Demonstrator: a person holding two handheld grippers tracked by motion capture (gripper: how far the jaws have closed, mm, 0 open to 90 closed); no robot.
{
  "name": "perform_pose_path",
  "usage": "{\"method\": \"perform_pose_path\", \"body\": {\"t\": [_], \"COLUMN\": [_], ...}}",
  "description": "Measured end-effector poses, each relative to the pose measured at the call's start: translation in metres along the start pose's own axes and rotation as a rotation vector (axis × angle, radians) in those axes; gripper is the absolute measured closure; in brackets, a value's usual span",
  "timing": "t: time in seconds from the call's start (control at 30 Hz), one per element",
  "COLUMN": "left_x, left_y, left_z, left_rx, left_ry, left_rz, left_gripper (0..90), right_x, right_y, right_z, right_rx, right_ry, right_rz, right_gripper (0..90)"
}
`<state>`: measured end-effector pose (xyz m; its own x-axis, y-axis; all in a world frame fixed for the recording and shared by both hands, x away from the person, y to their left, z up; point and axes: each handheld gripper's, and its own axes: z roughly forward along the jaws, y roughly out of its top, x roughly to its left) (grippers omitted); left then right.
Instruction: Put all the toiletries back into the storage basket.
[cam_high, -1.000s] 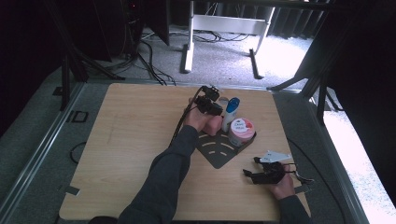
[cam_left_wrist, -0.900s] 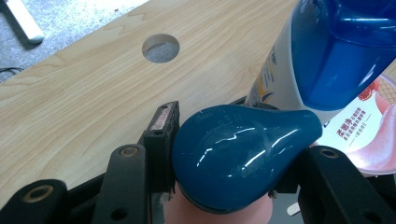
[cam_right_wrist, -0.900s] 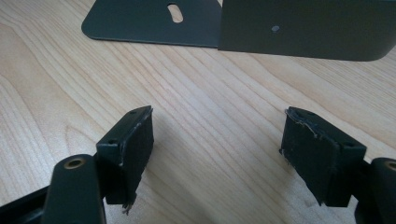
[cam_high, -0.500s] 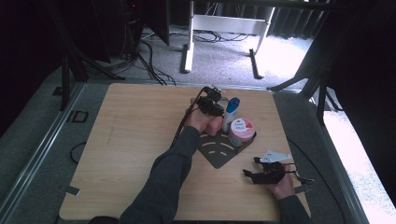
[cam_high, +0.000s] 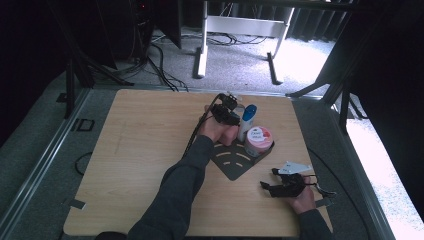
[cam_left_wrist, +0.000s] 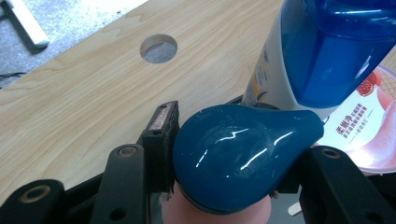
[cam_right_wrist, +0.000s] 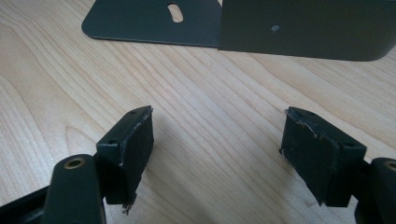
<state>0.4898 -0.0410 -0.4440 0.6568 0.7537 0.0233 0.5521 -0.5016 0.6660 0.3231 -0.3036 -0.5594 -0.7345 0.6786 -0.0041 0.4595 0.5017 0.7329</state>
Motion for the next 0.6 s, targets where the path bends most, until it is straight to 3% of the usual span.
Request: {"method": "perform_pose_path", "body": {"t": [0.6], "left_x": [0.0009], "left_y": [-0.006], "left_z": [0.0006], "left_rx": [0.032], "left_ry": [-0.027], "left_rz": [-0.004], "left_gripper": [35.1], "right_x": [0.0], "right_y": [0.0], "right_z": [0.0], "right_rx": [0.0], "right_ry": [0.0], "right_rz": [0.0], "right_gripper": [25.0]}}
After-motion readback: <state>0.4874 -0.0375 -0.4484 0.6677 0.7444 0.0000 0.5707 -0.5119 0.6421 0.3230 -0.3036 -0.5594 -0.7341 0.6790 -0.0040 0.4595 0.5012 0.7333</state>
